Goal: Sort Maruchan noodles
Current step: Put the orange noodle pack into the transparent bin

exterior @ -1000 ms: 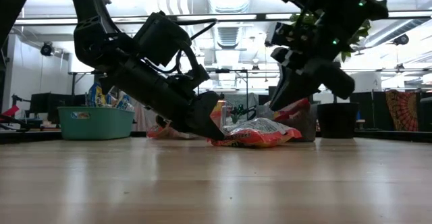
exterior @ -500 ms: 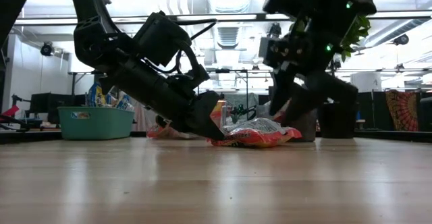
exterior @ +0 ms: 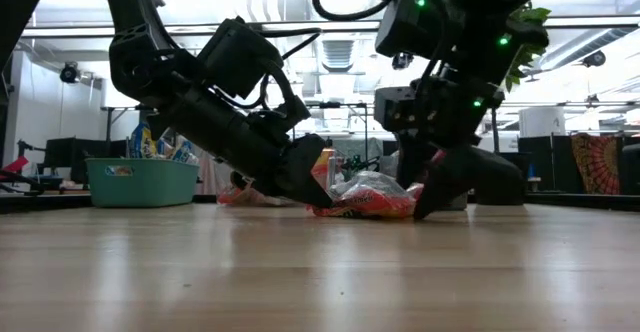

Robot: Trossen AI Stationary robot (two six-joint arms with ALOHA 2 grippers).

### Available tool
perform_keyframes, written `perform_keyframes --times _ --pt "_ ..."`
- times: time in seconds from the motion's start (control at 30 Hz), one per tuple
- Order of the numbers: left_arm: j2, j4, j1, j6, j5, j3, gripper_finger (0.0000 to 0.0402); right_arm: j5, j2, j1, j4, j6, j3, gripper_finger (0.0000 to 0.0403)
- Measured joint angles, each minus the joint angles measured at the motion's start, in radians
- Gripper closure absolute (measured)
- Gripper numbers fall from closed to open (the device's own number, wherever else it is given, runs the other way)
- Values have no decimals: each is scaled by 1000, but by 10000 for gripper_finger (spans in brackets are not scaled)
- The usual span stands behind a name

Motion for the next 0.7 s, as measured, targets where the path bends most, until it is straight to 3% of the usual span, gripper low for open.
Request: perform_keyframes --times 0.43,0.7 --pt "0 10 -3 17 8 0 401 107 22 -2 149 -53 11 159" --pt "1 26 -5 26 22 -1 401 135 41 -4 200 -88 13 224"
